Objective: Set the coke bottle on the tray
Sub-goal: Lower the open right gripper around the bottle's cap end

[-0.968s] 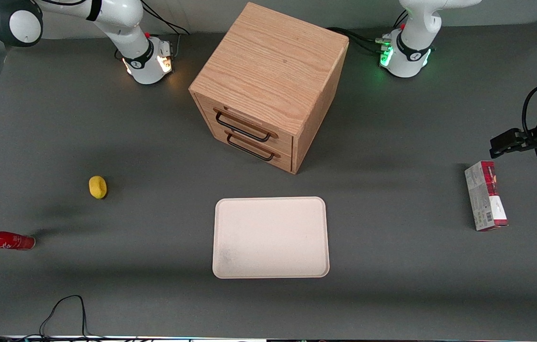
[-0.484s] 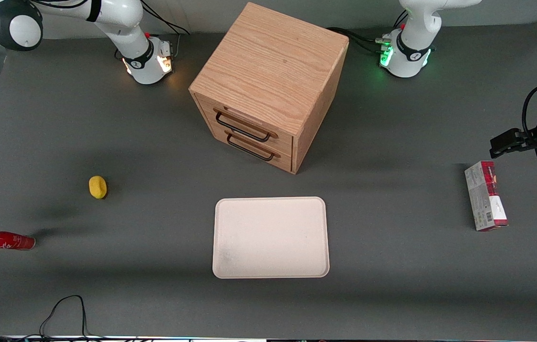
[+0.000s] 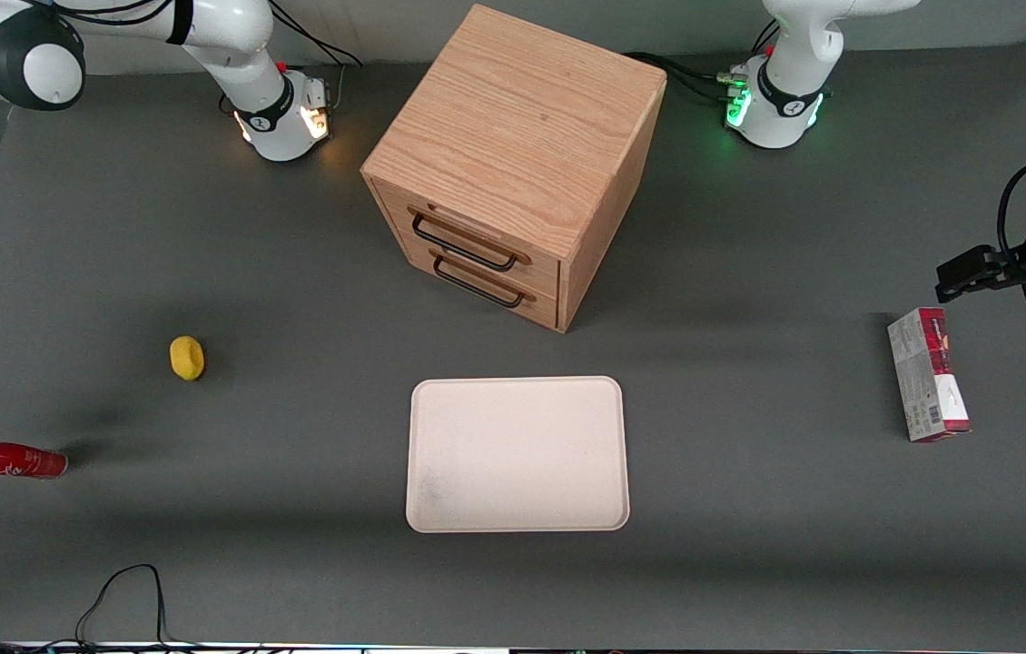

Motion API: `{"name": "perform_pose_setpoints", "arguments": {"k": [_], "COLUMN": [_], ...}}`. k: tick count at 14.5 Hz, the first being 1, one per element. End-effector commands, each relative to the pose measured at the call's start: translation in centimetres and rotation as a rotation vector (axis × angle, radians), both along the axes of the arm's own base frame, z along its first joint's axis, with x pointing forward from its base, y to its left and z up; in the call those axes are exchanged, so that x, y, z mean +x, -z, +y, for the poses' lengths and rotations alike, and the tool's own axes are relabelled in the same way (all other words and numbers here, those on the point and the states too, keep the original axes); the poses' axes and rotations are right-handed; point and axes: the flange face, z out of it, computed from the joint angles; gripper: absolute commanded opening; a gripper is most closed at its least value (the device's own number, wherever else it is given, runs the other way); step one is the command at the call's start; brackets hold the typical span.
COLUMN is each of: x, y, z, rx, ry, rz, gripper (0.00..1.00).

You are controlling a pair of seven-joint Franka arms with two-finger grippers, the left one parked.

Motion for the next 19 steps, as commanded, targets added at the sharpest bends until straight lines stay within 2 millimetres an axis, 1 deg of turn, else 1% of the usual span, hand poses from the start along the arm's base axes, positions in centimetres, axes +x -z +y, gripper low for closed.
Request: {"name": "perform_pose_setpoints", "arguments": {"k": [1,2,3,6,8,12,13,14,16,17,18,19], "x": [0.4,0.5,0.7,0.8,0.8,1.1,1.0,1.0,0.9,1.0,0.9,0.9], "y": [2.1,3.2,3.8,4.4,5.4,5.9,5.9,5.8,5.9,5.9,6.0,5.8], "z": [-0.8,-1.0,-1.1,-1.1,-1.1,-1.3,-1.4,-1.4,-1.4,-1.3,-1.2,-1.2], "rx": [0.004,0.004,-0.001,-0.001,0.006,-0.001,-0.001,-0.004,-0.004,-0.004,-0.003,-0.004], "ry": [-0.014,-0.011,-0.010,-0.009,-0.008,-0.011,-0.017,-0.021,-0.023,-0.025,-0.025,-0.025], "rz": [-0.013,-0.014,-0.024,-0.024,-0.015,-0.029,-0.029,-0.030,-0.024,-0.021,-0.020,-0.021], "gripper": [1.00,1.00,1.00,1.00,1.00,1.00,0.95,0.88,0.65,0.52,0.43,0.37]}}
